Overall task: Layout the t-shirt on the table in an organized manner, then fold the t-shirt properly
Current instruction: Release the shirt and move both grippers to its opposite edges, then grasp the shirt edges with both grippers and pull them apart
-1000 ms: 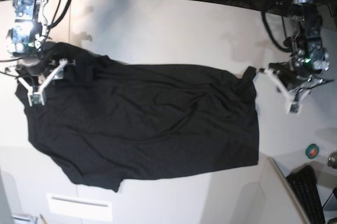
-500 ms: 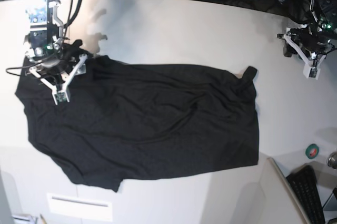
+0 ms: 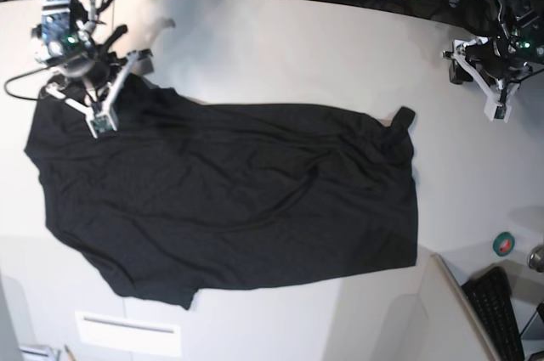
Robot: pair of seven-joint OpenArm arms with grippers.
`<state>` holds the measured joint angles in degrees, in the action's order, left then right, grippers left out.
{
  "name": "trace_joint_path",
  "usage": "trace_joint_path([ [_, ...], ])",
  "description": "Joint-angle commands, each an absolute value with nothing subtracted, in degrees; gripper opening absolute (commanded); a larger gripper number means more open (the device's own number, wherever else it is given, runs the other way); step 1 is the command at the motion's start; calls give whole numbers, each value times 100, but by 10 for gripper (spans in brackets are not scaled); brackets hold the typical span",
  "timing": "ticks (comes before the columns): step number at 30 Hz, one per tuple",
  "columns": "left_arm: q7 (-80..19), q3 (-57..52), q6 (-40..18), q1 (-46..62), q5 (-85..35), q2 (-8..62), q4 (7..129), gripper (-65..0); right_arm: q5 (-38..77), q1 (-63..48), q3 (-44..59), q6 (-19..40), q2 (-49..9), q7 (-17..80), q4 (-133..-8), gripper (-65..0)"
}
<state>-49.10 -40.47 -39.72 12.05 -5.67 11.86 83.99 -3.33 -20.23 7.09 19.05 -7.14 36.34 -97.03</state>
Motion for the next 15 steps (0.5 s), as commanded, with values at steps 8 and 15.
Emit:
trace_joint_path([
  [8,-4840,-3099,-4000,1095,-567,1279,8514,-304,-382,-2466,752,2756,-1086,4462,-10026,-650],
  [15,-4848,-2897,-4000,804,-558,1182,8462,-306,-382,-2888,752,3116,-1121,4989,-10026,-650],
])
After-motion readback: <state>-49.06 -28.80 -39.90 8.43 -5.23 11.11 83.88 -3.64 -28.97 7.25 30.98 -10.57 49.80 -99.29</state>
